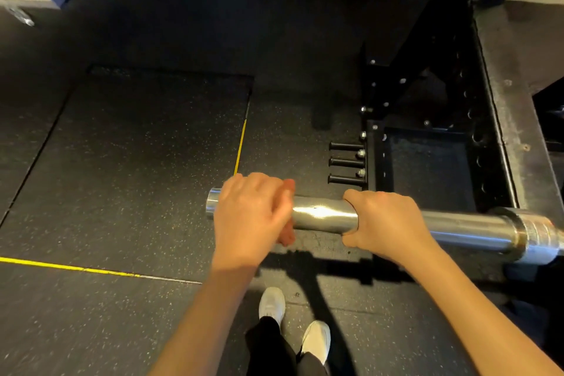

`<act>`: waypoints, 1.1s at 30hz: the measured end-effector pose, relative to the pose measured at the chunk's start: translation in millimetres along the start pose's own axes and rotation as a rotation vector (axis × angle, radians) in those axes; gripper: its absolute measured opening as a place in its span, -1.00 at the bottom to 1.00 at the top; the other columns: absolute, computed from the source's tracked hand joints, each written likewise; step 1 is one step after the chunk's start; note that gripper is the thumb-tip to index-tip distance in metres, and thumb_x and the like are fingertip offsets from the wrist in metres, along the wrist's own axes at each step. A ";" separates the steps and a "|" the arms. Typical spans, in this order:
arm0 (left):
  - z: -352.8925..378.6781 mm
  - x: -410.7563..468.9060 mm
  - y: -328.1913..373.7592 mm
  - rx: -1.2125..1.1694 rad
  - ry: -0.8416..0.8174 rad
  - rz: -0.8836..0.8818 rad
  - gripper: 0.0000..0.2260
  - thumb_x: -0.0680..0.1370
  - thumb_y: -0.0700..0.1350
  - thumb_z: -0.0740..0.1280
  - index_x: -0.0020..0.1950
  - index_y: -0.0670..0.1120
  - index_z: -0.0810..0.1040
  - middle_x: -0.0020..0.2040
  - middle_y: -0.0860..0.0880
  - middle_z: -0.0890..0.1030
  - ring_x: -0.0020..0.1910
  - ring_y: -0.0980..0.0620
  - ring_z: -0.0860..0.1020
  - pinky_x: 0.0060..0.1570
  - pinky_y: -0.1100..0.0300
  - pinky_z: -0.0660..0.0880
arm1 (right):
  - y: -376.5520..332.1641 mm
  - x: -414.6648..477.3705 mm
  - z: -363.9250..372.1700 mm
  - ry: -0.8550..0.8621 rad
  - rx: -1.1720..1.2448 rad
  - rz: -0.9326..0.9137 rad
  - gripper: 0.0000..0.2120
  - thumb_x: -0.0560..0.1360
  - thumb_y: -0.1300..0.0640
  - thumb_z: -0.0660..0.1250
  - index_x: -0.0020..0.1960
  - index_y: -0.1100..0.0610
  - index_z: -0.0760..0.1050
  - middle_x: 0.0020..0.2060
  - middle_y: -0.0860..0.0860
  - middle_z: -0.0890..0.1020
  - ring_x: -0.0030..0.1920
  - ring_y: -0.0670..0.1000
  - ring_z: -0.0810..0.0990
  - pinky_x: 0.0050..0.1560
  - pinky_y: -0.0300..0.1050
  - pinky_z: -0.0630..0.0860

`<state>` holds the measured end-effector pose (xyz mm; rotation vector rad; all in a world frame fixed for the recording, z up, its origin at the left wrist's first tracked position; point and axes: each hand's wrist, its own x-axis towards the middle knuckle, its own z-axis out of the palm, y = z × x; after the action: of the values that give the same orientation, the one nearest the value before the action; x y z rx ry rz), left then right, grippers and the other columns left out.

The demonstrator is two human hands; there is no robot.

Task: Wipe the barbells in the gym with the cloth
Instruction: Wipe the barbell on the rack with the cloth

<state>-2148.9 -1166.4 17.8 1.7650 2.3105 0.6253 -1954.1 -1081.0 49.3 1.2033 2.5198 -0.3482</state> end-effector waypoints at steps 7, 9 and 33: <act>-11.2 1.2 -0.7 0.091 0.010 -0.133 -0.60 0.59 0.00 0.01 -0.14 -0.02 0.63 -0.21 0.02 0.62 -0.11 -0.06 0.55 0.25 -0.03 0.30 | -1.5 -5.3 14.4 0.152 -0.014 -0.017 -0.54 0.47 -0.29 0.25 0.22 -0.01 0.41 -0.03 -0.08 0.57 -0.06 -0.05 0.55 -0.03 -0.14 0.50; -7.7 1.2 10.3 0.058 -0.018 -0.091 -0.58 0.59 0.00 0.02 0.03 -0.10 0.65 -0.12 -0.05 0.65 -0.07 -0.10 0.57 0.26 -0.03 0.31 | -0.8 -4.6 18.1 0.187 0.006 -0.019 -0.30 0.40 -0.47 0.09 0.26 0.03 0.46 -0.05 -0.05 0.61 -0.09 -0.01 0.58 -0.04 -0.06 0.53; -64.0 -23.5 -16.3 -0.384 -0.247 -0.360 -0.64 0.67 -0.04 0.04 0.45 0.05 0.37 0.50 0.00 0.33 0.54 0.03 0.11 0.45 0.21 0.02 | -94.9 11.8 13.2 0.399 0.358 0.172 -0.56 0.44 -0.33 0.17 -0.01 0.01 0.53 -0.14 -0.06 0.59 -0.09 0.02 0.52 0.12 0.03 0.43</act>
<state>-2180.7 -1206.6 65.6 1.1520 2.0903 0.6836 -2033.2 -1135.6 40.0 1.7674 2.7310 -0.5851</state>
